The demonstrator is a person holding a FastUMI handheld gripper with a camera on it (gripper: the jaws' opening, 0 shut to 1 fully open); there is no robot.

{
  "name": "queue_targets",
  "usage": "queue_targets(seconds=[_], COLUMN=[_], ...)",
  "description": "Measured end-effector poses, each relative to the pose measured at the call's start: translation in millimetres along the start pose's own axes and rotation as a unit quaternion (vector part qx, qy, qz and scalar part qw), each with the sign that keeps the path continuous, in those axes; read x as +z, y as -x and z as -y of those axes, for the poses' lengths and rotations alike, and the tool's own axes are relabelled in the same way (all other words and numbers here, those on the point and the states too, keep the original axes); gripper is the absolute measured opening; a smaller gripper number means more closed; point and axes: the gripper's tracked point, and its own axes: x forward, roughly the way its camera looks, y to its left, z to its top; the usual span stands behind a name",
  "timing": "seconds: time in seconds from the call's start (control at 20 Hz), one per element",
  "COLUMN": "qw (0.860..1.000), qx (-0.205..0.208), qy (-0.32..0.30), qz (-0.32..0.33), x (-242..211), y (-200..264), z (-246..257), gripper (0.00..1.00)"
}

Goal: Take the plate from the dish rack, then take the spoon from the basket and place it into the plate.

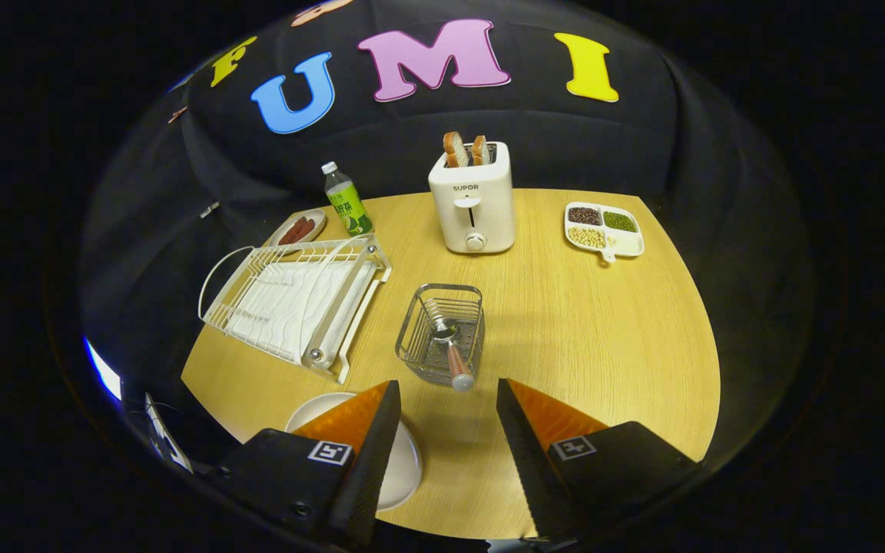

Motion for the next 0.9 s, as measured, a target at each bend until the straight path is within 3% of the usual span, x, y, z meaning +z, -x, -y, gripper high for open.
queue_targets(seconds=[0.15,0.45,0.5,0.55,0.6,0.9], qw=[1.000,1.000,1.000,0.999,0.999,0.997], qx=[-0.002,-0.007,-0.018,-0.023,-0.019,-0.018], qy=[0.009,-0.011,-0.013,-0.020,-0.032,-0.071], qz=[-0.014,-0.008,-0.011,-0.014,-0.016,0.011], x=[-2.9,5.6,4.3,4.8,3.4,22.5], y=[-13.7,-28.4,-27.9,-27.9,-29.0,-13.1], z=[0.0,-3.8,1.7,5.0,0.6,-9.4], gripper=[0.59,0.55,0.46,0.26,0.18,0.14])
